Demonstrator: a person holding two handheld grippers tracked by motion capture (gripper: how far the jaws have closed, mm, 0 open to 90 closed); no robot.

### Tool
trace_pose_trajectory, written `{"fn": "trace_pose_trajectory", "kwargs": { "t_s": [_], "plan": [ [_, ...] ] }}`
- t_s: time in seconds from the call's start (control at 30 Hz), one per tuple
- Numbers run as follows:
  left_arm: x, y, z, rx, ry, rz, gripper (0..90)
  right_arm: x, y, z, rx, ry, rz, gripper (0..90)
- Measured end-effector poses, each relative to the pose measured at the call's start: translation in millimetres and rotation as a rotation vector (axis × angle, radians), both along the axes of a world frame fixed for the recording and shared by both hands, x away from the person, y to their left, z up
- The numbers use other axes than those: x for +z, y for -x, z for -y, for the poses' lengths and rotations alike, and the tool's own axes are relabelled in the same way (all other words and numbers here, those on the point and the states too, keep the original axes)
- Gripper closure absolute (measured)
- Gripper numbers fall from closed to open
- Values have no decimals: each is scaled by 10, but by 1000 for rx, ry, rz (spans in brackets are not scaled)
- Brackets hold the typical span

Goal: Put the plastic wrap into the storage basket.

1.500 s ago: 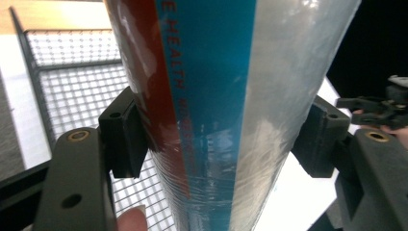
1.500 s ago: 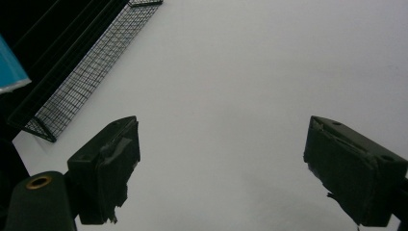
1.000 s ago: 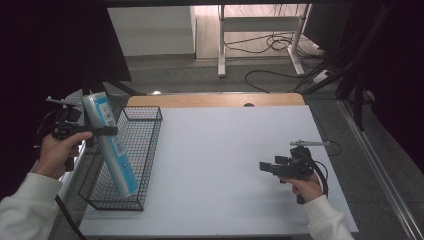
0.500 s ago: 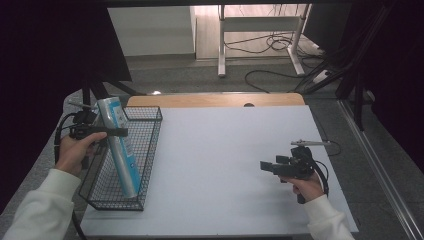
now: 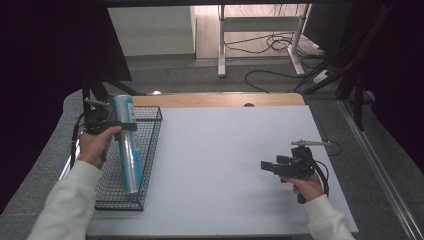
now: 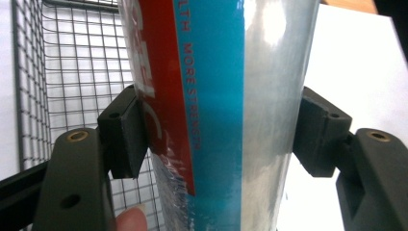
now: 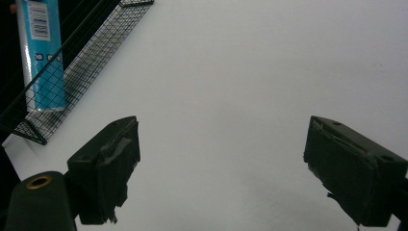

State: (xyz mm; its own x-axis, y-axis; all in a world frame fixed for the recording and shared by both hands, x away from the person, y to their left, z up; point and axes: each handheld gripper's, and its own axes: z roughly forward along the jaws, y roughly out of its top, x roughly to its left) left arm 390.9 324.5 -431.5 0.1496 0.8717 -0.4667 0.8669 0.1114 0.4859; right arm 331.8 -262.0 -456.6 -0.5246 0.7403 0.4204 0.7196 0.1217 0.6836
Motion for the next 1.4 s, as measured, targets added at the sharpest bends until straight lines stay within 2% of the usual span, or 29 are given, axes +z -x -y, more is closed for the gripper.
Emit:
{"fn": "trace_pose_trajectory", "kwargs": {
  "t_s": [0.17,0.43,0.73,0.8,0.87,0.93,1.0,1.1,1.3,1.33,1.4],
  "plan": [
    [-138,-121,157,2,-30,-25,314,-12,-6,9,-3,3,1,130],
    [-277,-230,229,35,-52,-54,311,-15,-9,17,-6,4,0,130],
    [-514,-364,301,76,-95,-94,303,-14,-12,29,-13,2,-3,130],
    [-564,-381,310,81,-115,-105,297,-17,-14,31,-13,3,-4,130],
    [-618,-396,315,77,-149,-135,269,-25,-15,34,-14,4,-8,130],
    [-591,-374,315,68,-164,-116,253,-26,-14,35,-14,3,-8,131],
    [-512,-338,330,61,-180,-78,204,-33,-13,39,-16,1,-9,131],
    [-399,-261,346,36,-165,-36,176,-37,-9,35,-12,-2,-10,131],
    [-192,15,453,-65,-220,87,147,-37,-9,40,-1,8,8,130],
    [-155,79,477,-75,-215,117,154,-42,-8,32,9,14,18,130],
    [-84,204,514,-111,-174,166,154,-43,-7,29,16,18,24,130]
  ]
}}
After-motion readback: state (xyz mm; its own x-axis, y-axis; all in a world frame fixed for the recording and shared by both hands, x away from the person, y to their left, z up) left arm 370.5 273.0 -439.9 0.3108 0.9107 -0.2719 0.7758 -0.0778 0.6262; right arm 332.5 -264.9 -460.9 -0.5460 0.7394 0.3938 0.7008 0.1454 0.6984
